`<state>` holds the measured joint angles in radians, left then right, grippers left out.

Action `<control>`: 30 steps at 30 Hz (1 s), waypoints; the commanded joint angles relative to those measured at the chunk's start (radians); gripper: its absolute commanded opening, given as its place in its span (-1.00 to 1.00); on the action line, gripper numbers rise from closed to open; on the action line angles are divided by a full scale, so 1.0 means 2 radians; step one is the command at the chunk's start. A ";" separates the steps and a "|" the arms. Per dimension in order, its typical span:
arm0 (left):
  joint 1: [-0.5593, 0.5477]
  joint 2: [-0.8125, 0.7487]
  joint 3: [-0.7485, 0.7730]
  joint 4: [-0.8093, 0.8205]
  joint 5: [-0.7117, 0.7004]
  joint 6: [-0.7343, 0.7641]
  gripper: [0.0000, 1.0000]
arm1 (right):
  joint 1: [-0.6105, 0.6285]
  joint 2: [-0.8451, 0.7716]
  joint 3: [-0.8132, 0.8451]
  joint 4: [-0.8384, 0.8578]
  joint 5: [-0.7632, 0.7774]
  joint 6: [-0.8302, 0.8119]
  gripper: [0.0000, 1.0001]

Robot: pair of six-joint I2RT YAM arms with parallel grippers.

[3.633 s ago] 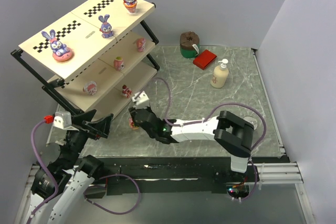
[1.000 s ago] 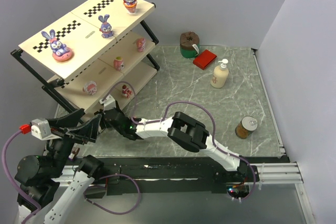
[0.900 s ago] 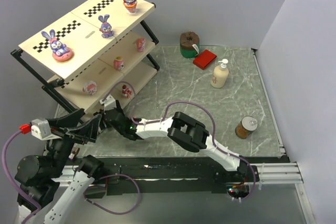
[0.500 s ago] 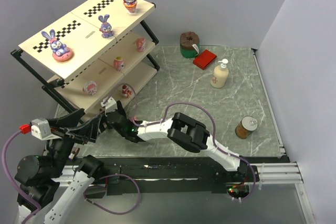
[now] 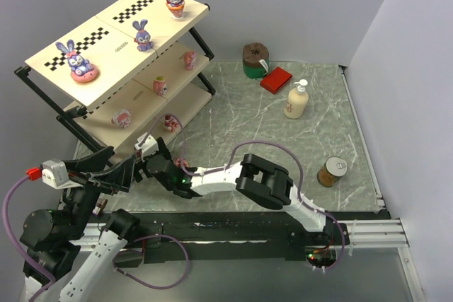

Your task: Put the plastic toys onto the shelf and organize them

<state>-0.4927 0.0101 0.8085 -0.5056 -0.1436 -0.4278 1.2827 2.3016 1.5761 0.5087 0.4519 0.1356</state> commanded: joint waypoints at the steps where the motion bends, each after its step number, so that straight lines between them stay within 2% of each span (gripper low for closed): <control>1: 0.000 -0.060 0.012 0.001 -0.001 0.002 0.93 | 0.004 -0.055 -0.015 0.035 0.009 -0.013 1.00; 7: 0.000 -0.060 0.016 -0.004 -0.009 0.005 0.93 | 0.005 -0.088 -0.063 0.036 -0.015 0.013 0.99; 9: 0.000 -0.060 0.015 -0.005 -0.008 0.005 0.93 | 0.004 -0.102 -0.080 0.048 -0.017 0.030 0.87; 10: 0.000 -0.060 0.015 -0.006 -0.007 0.004 0.93 | 0.004 -0.105 -0.092 0.052 -0.019 0.034 0.62; 12: 0.000 -0.060 0.011 -0.006 -0.007 0.003 0.93 | 0.004 -0.107 -0.094 0.043 -0.023 0.043 0.27; 13: 0.000 -0.061 0.011 -0.005 -0.007 0.002 0.93 | 0.004 -0.105 -0.089 0.036 -0.026 0.049 -0.10; 15: 0.000 -0.061 0.008 -0.005 -0.007 0.001 0.93 | 0.002 -0.099 -0.084 0.022 -0.036 0.053 -0.42; 16: 0.000 -0.061 0.007 -0.005 -0.007 0.001 0.93 | 0.001 -0.097 -0.083 0.020 -0.039 0.060 -0.64; 18: 0.000 -0.061 0.005 -0.005 -0.008 0.001 0.93 | -0.005 -0.093 -0.084 0.018 -0.051 0.069 -0.90; 20: 0.000 -0.061 0.003 -0.005 -0.008 0.002 0.93 | -0.009 -0.087 -0.081 0.015 -0.063 0.082 -1.00; 30: 0.000 -0.061 -0.005 -0.003 -0.008 0.000 0.93 | -0.025 -0.057 -0.057 -0.004 -0.089 0.097 -1.00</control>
<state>-0.4927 0.0101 0.8043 -0.5224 -0.1547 -0.4278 1.2423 2.1593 1.4178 0.5037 0.2890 0.3126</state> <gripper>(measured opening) 0.966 0.007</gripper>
